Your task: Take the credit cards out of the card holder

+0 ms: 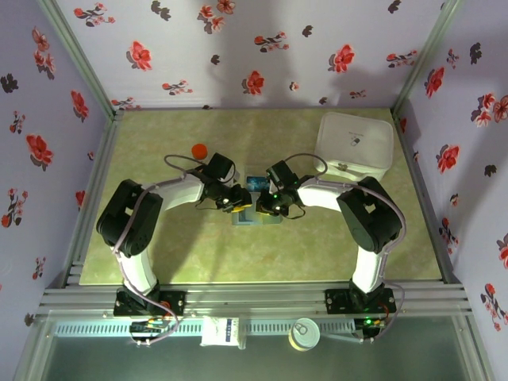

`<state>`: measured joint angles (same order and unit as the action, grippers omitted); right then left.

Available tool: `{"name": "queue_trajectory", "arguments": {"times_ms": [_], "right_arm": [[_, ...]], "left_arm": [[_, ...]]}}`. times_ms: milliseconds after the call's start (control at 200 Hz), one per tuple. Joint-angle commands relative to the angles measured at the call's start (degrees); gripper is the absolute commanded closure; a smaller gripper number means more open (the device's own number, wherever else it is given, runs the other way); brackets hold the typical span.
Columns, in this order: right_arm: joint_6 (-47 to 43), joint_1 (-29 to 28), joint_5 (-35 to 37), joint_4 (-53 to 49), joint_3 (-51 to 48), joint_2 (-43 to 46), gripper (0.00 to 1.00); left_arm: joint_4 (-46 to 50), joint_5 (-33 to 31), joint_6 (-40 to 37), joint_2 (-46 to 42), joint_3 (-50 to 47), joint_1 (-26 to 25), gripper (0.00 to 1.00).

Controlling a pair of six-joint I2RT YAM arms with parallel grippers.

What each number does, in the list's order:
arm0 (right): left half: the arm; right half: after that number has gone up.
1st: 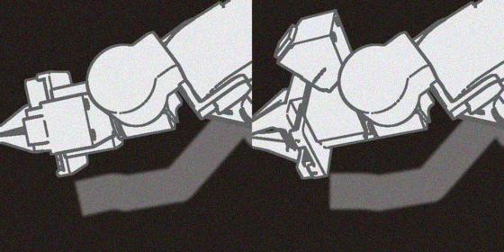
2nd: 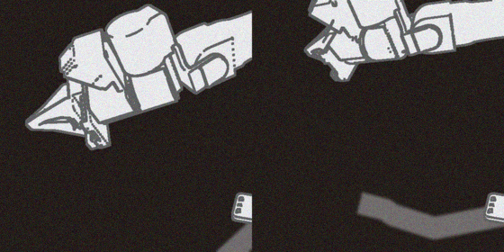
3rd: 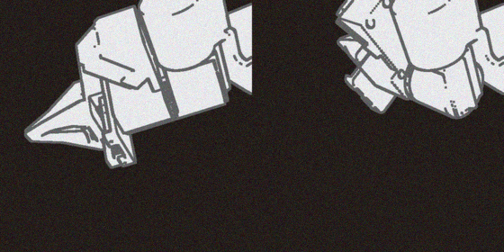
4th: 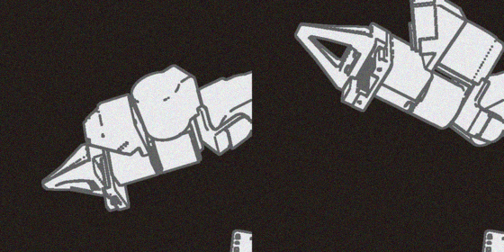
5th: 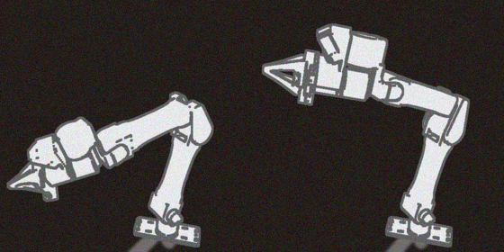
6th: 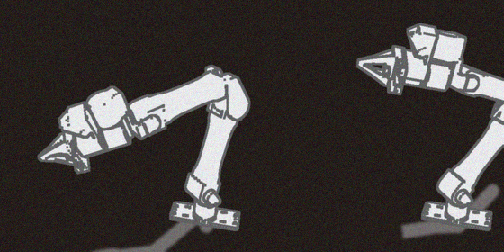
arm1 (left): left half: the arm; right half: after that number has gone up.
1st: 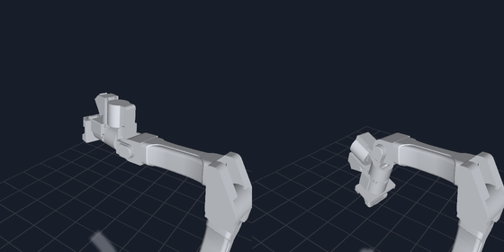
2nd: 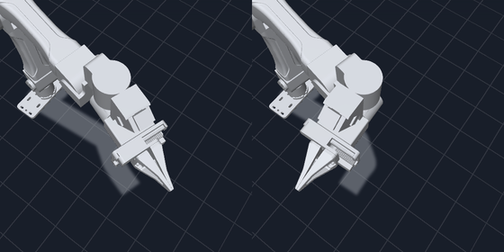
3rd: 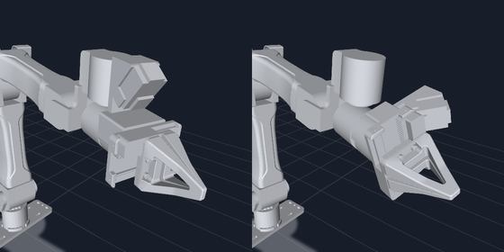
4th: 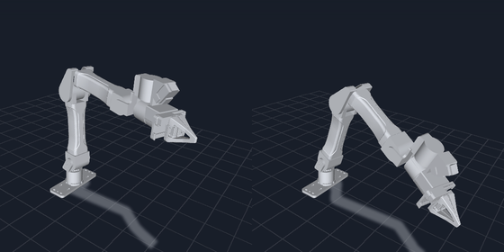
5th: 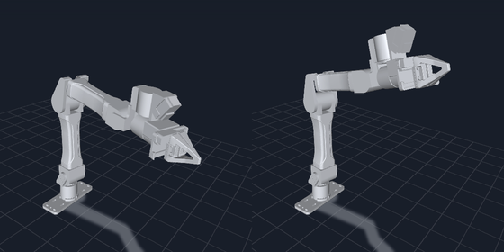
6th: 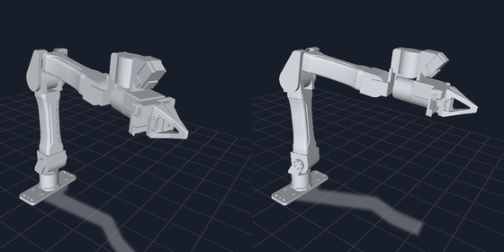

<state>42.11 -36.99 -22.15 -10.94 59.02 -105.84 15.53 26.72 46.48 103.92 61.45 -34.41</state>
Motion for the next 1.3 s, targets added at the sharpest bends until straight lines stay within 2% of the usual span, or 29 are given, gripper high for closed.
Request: {"name": "queue_trajectory", "arguments": {"times_ms": [0, 305, 680, 1295], "right_arm": [[0.9, 0.5, -0.1, -0.5, -1.4, 1.2, 0.83], [1.7, 0.6, -0.4, -0.3, -1.4, 3.8, 0.80], [-0.2, 1.3, 2.5, -4.0, -1.4, 10.6, 0.77], [-3.0, 5.6, 5.6, -8.3, -7.7, 21.7, 0.75]], "left_arm": [[0.0, 1.7, 0.9, 1.5, 0.8, -0.6, 0.68], [-0.6, 2.2, 1.5, 1.6, 1.7, -0.7, 0.75], [1.3, 2.1, 1.8, 1.4, 5.3, -1.5, 0.75], [3.4, 0.7, 3.6, 7.7, 13.0, -6.6, 0.69]]}}
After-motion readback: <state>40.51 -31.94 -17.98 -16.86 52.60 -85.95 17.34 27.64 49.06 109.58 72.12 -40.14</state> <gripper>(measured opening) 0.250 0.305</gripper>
